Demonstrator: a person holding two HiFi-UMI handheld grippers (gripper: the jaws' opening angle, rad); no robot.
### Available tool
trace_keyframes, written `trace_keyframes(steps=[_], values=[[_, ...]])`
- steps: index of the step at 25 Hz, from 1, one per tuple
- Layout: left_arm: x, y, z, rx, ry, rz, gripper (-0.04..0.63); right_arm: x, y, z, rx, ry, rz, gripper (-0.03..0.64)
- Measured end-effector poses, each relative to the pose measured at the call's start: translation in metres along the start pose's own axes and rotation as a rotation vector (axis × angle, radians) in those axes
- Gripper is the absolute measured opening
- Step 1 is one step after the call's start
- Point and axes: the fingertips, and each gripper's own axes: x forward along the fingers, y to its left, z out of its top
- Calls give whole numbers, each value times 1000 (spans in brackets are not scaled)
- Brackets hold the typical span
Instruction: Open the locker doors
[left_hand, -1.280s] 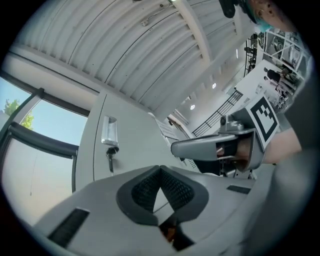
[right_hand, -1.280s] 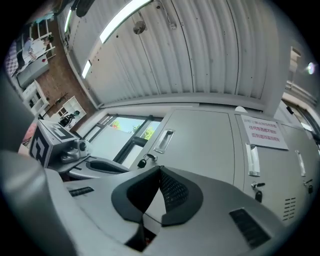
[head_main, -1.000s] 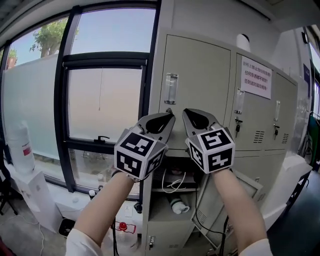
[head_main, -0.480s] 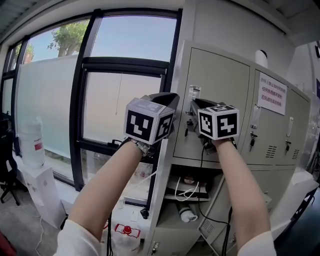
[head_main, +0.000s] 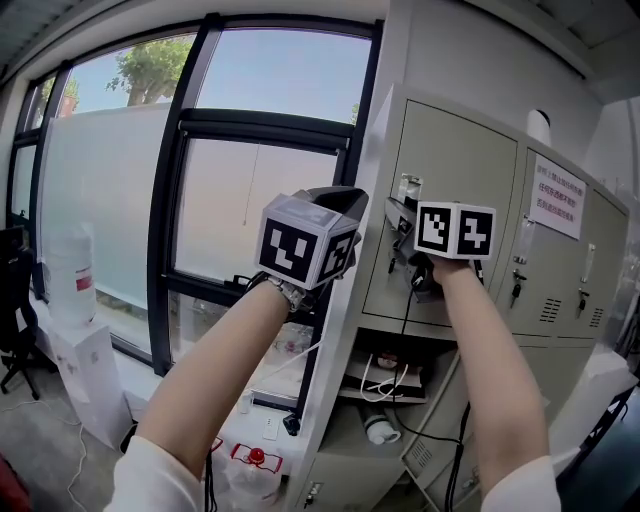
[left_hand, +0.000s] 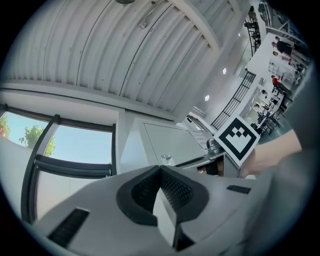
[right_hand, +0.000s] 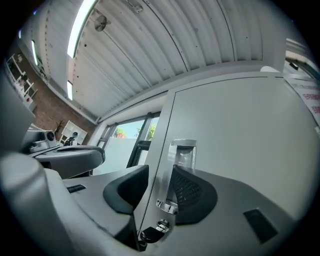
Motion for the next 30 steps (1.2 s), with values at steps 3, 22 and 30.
trace_keyframes(steps=[3, 22, 30], values=[[-1, 0, -2, -14, 1, -11, 15, -1, 0, -1, 27, -15, -16, 129], [22, -43, -25, -80, 44, -74, 15, -75, 29, 29, -86, -24, 68, 115], [21, -80, 7, -127, -36, -134, 14, -118, 30, 43, -83, -26, 86, 115]])
